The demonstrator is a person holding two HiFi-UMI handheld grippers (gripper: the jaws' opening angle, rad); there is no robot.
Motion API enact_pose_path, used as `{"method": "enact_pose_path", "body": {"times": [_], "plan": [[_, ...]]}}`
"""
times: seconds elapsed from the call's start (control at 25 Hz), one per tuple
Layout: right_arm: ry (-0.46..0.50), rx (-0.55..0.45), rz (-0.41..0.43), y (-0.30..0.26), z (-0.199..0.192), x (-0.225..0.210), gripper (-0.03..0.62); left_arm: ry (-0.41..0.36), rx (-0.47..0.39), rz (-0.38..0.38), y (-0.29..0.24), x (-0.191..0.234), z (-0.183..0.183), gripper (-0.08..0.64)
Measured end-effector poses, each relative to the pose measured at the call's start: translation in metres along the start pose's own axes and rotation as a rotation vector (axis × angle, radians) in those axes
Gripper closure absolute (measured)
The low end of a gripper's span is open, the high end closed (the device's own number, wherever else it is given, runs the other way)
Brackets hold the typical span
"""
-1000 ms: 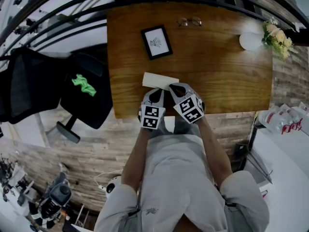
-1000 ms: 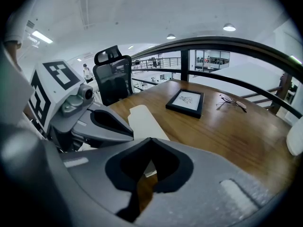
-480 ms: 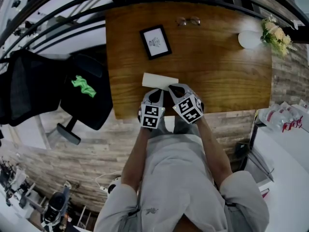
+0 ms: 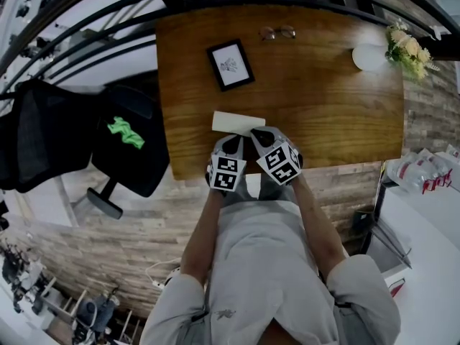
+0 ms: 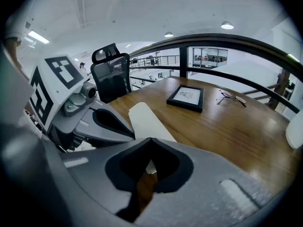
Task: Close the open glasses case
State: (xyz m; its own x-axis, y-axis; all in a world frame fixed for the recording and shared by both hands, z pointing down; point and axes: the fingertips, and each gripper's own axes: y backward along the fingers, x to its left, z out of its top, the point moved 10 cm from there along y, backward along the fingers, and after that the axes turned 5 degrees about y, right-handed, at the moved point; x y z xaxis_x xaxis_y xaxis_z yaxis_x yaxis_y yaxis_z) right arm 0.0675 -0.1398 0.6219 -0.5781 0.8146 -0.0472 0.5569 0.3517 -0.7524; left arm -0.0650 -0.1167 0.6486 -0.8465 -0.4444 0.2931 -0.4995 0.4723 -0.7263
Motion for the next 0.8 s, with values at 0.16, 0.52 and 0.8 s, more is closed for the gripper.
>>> {"method": "enact_pose_path", "body": {"times": [0.16,0.52,0.8], "plan": [[-0.007,-0.015,-0.026,0.001,0.000,0.001,0.589,-0.008,0.002,-0.004,0.002,0.003,-0.002,0.540],[-0.073,-0.125,-0.127,0.038,0.009,-0.006,0.589,-0.035,-0.117,-0.002,0.035,0.013,0.020,0.540],[-0.090,-0.275,-0.226,0.084,0.043,-0.014,0.589,-0.084,-0.290,0.021,0.079,0.019,0.067,0.540]]}}
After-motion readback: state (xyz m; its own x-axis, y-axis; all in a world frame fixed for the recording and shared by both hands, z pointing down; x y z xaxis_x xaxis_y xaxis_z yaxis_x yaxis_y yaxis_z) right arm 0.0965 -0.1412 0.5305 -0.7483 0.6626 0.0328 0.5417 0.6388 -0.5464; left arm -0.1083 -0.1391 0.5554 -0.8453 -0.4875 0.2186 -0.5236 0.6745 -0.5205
